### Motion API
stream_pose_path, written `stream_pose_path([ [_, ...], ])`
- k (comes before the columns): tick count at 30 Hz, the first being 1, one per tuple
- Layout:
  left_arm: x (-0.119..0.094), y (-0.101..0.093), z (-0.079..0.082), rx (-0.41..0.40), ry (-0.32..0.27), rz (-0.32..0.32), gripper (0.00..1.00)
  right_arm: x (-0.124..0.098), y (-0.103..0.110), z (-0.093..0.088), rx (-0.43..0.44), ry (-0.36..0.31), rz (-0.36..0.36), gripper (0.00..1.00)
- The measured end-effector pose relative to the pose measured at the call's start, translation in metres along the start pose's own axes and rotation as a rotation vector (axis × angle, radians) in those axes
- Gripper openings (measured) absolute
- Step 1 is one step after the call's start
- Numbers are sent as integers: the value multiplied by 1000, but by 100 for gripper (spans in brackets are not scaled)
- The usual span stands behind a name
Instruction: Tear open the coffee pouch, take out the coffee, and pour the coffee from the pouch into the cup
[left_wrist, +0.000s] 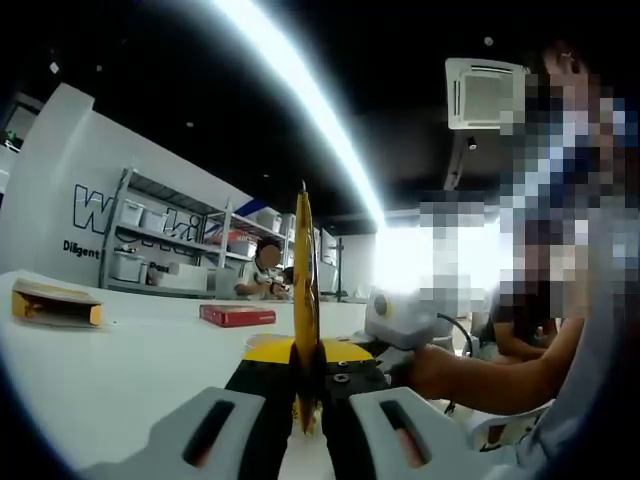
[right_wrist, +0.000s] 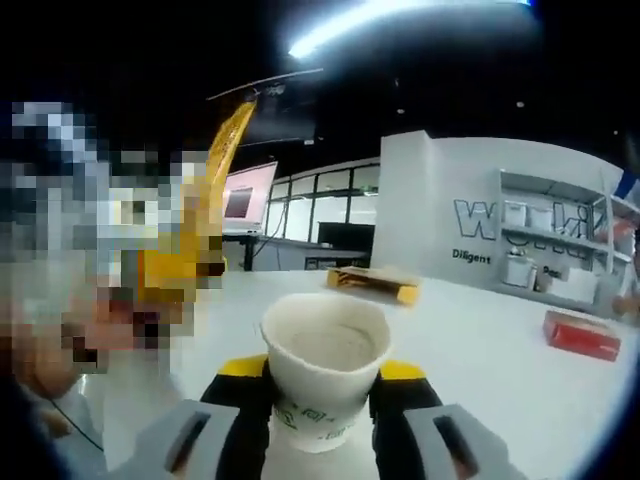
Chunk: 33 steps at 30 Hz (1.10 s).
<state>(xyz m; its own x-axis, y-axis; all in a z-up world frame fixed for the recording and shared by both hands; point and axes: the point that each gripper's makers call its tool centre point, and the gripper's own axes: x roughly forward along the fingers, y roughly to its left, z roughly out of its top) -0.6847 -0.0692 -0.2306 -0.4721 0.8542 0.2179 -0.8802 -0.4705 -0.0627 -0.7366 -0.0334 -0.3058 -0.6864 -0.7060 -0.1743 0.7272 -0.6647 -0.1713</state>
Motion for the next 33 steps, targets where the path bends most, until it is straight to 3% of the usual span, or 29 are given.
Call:
stream_pose_path([
  [1,0,0,0,0,1,0,10,4,0,-8,29,21,1,52],
  [2,0,0,0,0,1,0,10,2,5,-4,60,12,29,52],
  [4,0,0,0,1,2,0,10,2,-2,3,53,-18,19,50],
  [8,0,0,0,3,3,2,10,5,-10,-1,57,-16,5,49],
  [11,0,0,-1,2,4,2,10,4,-11,1,71,-8,2,38],
  [18,-1,0,0,0,1,1,10,-3,-15,13,58,-49,-26,37],
  [19,-1,0,0,0,1,1,10,-3,-15,13,53,-51,-25,38],
  [23,0,0,-1,3,6,1,10,6,-11,-3,28,-4,11,62],
  [25,0,0,0,4,4,2,10,4,-9,6,31,-40,23,60],
  [28,0,0,0,4,4,4,10,6,-8,6,41,-40,24,57],
  [33,0,0,0,2,2,4,10,3,-8,10,85,-56,14,40],
])
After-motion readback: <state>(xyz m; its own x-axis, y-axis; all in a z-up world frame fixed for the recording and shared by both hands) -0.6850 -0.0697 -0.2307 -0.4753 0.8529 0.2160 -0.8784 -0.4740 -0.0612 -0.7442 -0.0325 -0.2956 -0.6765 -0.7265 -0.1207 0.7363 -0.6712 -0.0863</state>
